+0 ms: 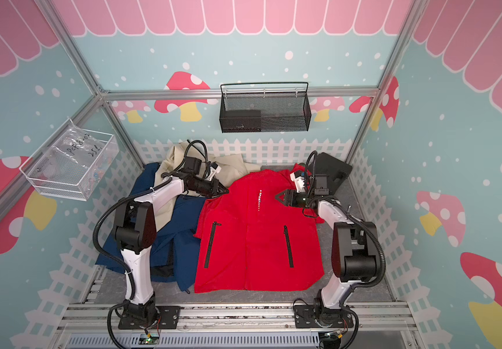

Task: Unzip the jacket
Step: Flatten out the jacket at the center of the board.

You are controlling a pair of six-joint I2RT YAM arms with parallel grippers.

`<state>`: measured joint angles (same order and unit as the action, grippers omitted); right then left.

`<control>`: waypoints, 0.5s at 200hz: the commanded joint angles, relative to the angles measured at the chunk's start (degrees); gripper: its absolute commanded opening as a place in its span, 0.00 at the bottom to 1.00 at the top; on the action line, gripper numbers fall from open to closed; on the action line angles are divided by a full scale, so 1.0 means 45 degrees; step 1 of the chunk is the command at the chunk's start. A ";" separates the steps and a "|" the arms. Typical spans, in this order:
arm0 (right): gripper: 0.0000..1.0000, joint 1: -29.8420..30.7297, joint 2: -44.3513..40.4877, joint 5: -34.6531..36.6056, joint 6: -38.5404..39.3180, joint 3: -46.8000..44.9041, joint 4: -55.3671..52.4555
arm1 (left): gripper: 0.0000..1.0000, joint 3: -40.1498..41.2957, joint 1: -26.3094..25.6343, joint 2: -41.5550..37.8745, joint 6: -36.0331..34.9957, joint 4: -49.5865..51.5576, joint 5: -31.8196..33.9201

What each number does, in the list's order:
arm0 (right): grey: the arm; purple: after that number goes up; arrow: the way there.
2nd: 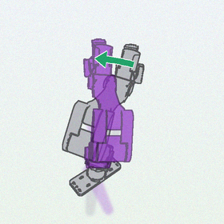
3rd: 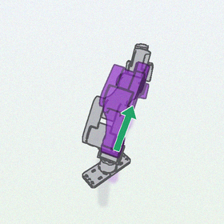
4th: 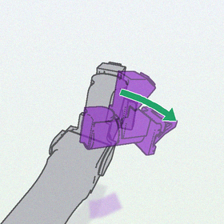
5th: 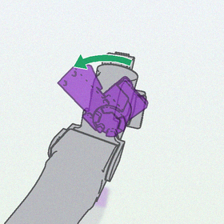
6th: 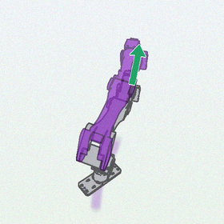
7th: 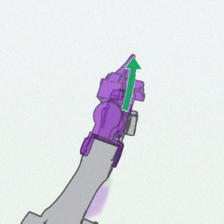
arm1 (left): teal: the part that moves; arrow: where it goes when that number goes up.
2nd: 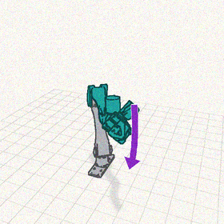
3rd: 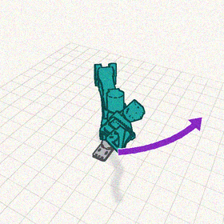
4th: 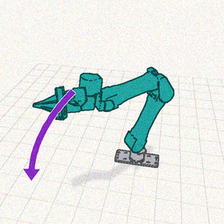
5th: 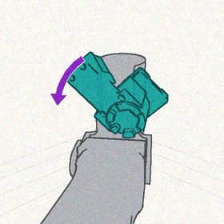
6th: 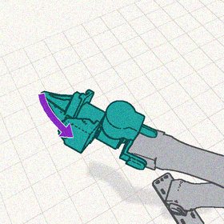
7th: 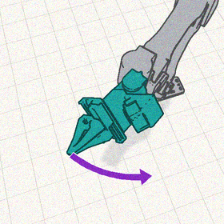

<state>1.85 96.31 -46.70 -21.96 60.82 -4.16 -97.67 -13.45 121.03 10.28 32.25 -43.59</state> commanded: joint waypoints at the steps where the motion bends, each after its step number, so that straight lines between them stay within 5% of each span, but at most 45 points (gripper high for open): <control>1: 0.58 0.0371 -0.0735 -0.0471 -0.0750 -0.0600 0.1337 | 0.00 -0.0216 -0.0361 -0.0635 -0.0469 -0.0135 -0.0129; 100: 0.49 0.1881 -0.0529 0.1543 -0.4726 -0.2493 0.4060 | 0.00 0.0238 -0.4652 -0.2975 -0.2725 0.0420 0.5406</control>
<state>10.24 93.82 -44.38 -37.87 50.50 11.18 -96.27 -30.33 108.88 3.07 33.58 -26.65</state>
